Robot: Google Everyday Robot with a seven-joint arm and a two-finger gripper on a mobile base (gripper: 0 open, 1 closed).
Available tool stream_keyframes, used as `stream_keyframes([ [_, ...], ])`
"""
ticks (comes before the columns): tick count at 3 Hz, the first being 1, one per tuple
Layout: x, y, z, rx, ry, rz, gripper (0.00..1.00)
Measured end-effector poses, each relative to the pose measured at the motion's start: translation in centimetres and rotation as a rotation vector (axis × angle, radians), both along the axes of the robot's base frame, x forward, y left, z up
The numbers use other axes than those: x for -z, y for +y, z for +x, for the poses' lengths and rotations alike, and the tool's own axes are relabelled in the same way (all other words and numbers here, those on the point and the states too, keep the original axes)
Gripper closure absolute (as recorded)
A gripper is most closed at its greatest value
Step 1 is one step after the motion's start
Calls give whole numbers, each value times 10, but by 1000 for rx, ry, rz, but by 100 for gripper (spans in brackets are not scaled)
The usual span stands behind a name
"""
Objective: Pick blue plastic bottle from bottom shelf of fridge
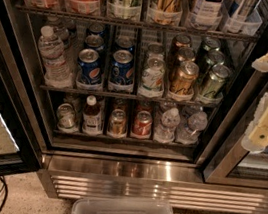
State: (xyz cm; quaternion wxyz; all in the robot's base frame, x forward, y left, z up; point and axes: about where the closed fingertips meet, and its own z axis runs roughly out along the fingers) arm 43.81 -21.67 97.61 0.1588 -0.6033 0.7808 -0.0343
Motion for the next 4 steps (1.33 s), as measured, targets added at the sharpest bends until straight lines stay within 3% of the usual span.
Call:
stream_keyframes([
  [1,0,0,0,0,0,0,0],
  [2,3,8,1,15,-20,42,0],
  [3,21,32,1,52,-32,134,0],
  [4,42,71,3,-28,-1,228,0],
])
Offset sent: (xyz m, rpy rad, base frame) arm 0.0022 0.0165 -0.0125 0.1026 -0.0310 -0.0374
